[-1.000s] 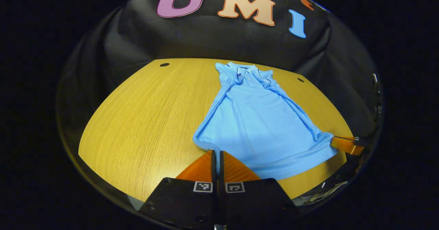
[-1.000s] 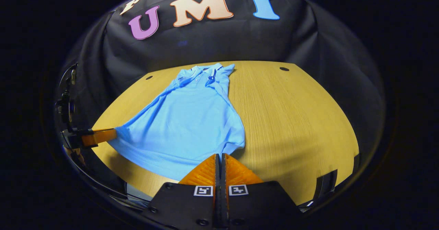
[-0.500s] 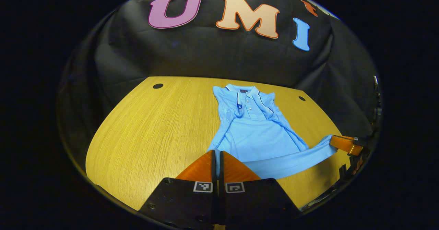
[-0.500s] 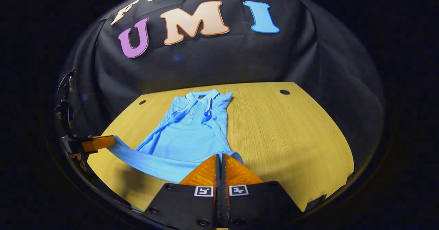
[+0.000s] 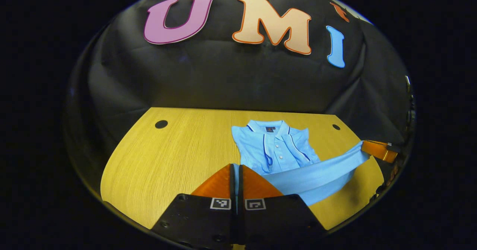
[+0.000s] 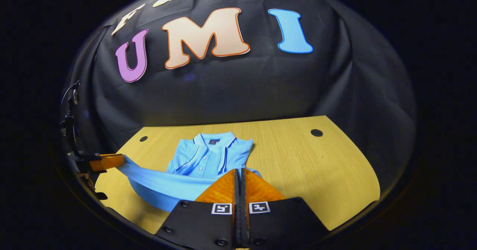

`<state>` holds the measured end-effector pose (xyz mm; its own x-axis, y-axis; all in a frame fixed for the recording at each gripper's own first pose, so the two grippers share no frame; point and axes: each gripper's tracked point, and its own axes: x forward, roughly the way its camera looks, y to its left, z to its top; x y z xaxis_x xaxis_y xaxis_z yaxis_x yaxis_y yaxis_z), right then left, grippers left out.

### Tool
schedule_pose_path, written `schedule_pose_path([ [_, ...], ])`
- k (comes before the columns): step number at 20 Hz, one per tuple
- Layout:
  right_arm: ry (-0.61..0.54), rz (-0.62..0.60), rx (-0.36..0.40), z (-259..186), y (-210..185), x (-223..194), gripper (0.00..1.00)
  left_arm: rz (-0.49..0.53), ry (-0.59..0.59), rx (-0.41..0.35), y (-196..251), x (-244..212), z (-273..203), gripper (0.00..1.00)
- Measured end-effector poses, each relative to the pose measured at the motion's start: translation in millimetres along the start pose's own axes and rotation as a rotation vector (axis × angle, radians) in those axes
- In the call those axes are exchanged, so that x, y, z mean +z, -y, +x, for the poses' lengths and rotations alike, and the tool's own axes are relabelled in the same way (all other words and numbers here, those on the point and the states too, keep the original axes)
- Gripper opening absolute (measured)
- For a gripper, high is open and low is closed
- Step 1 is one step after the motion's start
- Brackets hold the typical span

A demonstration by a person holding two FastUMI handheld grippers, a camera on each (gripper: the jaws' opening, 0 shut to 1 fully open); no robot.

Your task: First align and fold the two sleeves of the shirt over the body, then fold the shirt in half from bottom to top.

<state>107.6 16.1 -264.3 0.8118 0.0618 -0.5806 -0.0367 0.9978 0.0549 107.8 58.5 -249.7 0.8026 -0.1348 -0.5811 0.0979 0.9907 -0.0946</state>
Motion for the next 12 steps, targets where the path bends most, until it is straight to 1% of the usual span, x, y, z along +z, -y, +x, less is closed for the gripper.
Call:
schedule_pose_path([
  [4, 0.007, 0.017, -0.024, 51.8, -1.7, 16.2, 0.02, -0.010, 0.026, -0.003, -8.5, 27.7, 52.6, 0.00],
  [7, 0.011, 0.056, -0.056, 91.8, 3.2, 23.3, 0.02, -0.017, 0.023, 0.000, -15.6, 33.3, 95.2, 0.00],
  [12, -0.037, 0.125, -0.118, 160.3, 15.3, 6.8, 0.02, -0.020, 0.021, 0.007, -24.0, 31.5, 162.3, 0.00],
])
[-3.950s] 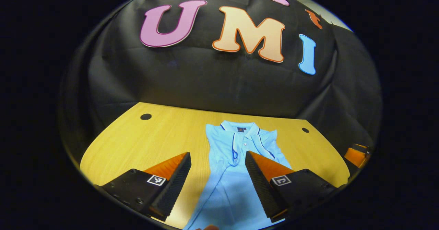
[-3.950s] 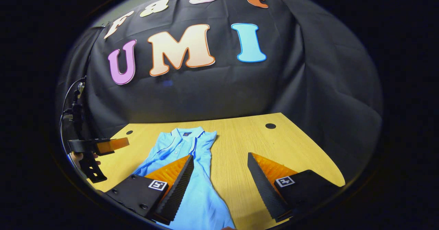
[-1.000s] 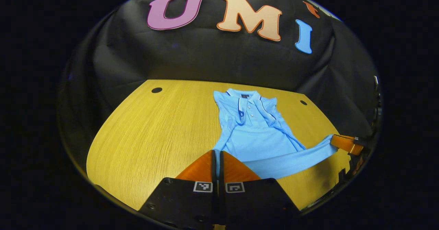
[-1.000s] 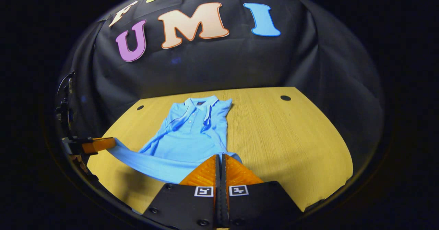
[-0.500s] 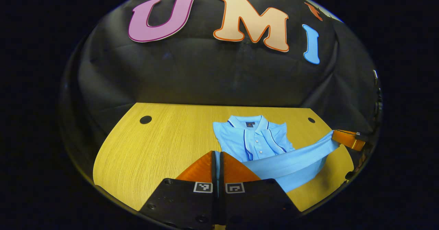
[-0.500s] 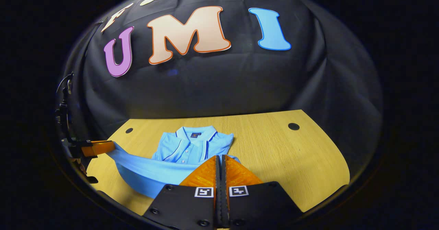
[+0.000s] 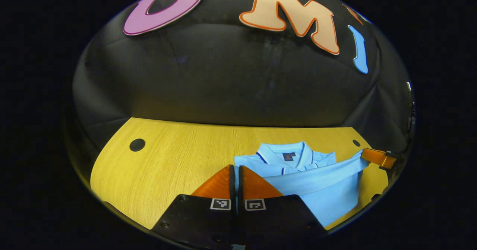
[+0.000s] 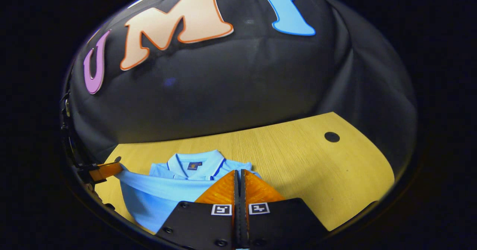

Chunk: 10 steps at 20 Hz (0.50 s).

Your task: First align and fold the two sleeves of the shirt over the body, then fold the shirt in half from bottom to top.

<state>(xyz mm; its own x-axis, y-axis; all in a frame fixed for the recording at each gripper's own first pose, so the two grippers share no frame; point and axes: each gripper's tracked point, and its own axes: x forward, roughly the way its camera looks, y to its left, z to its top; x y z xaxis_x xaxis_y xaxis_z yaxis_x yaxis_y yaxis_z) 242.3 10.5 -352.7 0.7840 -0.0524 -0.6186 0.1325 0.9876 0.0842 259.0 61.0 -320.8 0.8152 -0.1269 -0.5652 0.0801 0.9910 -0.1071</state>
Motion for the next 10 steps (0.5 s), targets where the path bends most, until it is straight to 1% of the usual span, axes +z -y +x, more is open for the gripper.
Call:
schedule_pose_path([
  [4, -0.060, 0.031, -0.055, 39.1, 9.2, -27.4, 0.02, 0.029, -0.032, -0.010, -2.1, -23.6, 39.1, 0.00],
  [5, -0.075, 0.036, -0.062, 41.4, 8.2, -32.0, 0.04, 0.031, -0.041, -0.001, -3.7, -30.4, 44.5, 0.05],
  [6, -0.086, 0.041, -0.057, 43.1, 8.7, -36.2, 0.01, 0.029, -0.055, -0.012, -1.5, -32.7, 42.0, 0.15],
  [7, -0.091, 0.047, -0.041, 41.6, 4.4, -36.9, 0.26, 0.021, -0.061, -0.019, 0.2, -34.5, 39.4, 0.43],
  [8, -0.080, 0.036, -0.035, 39.0, 1.9, -34.0, 0.51, 0.013, -0.055, -0.011, -2.4, -32.0, 34.9, 0.72],
  [9, -0.048, 0.013, -0.025, 32.4, 0.2, -26.0, 0.75, 0.008, -0.032, -0.009, -1.6, -22.5, 23.2, 1.00],
  [10, -0.010, -0.013, -0.023, 26.1, -1.0, -15.0, 1.00, 0.007, 0.000, -0.004, -1.0, -17.3, 20.8, 0.96],
])
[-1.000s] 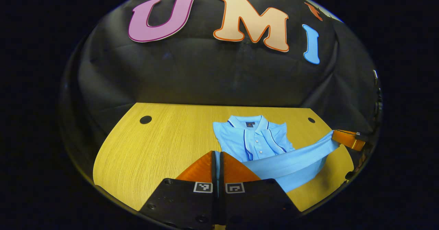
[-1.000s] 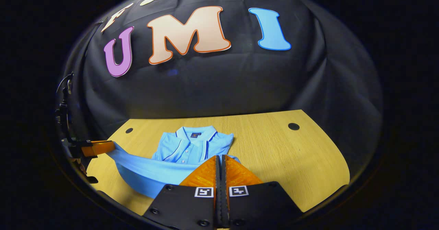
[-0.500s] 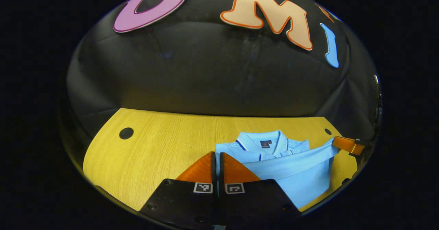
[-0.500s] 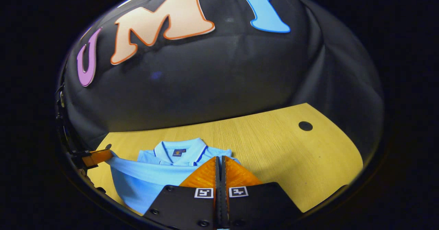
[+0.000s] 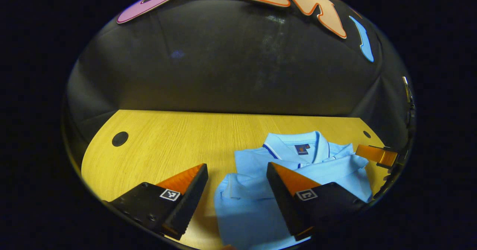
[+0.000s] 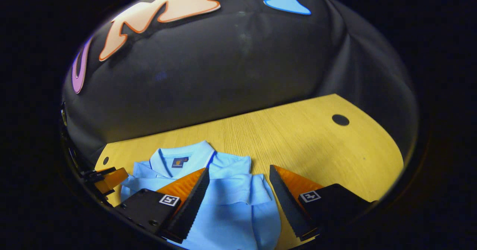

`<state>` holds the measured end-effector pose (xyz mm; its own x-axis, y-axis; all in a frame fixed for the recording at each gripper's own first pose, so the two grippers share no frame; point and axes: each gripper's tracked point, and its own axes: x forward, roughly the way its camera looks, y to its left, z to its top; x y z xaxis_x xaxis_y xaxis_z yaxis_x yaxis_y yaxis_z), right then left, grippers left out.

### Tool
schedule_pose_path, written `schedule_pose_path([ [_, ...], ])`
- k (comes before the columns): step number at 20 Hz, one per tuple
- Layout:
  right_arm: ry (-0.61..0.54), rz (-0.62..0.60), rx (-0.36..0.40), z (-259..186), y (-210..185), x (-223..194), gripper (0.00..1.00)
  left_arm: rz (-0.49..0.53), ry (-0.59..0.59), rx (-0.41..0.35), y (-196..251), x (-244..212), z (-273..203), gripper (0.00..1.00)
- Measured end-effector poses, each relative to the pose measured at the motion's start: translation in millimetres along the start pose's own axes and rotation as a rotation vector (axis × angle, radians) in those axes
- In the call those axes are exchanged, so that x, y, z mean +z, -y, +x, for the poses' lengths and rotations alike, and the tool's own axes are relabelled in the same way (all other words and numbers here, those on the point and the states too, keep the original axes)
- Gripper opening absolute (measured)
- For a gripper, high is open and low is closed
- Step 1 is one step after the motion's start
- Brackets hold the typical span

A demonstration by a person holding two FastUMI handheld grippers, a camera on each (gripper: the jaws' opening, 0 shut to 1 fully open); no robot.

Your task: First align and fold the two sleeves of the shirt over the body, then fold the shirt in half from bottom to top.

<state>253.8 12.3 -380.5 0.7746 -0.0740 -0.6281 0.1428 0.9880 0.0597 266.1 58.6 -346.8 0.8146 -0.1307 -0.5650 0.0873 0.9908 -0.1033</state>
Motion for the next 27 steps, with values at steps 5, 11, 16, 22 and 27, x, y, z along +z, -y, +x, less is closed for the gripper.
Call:
schedule_pose_path([
  [5, 0.161, -0.051, 0.037, -70.7, -8.0, 43.8, 0.94, 0.025, 0.140, 0.032, 9.7, 45.8, -69.7, 0.96],
  [11, 0.361, -0.100, 0.090, -204.5, -4.7, 86.4, 0.97, 0.022, 0.362, 0.020, 44.3, 93.5, -202.9, 0.95],
  [16, 0.470, -0.174, 0.113, -294.0, 1.0, 79.4, 0.97, 0.033, 0.443, 0.033, 63.6, 95.4, -284.4, 0.95],
  [22, 0.456, -0.112, 0.159, -345.0, -5.2, 49.2, 0.97, 0.063, 0.513, 0.093, 59.7, 83.0, -354.8, 0.95],
  [27, 0.500, -0.098, 0.172, -363.0, -10.9, 64.8, 0.97, 0.060, 0.528, 0.089, 57.5, 93.0, -373.6, 0.94],
])
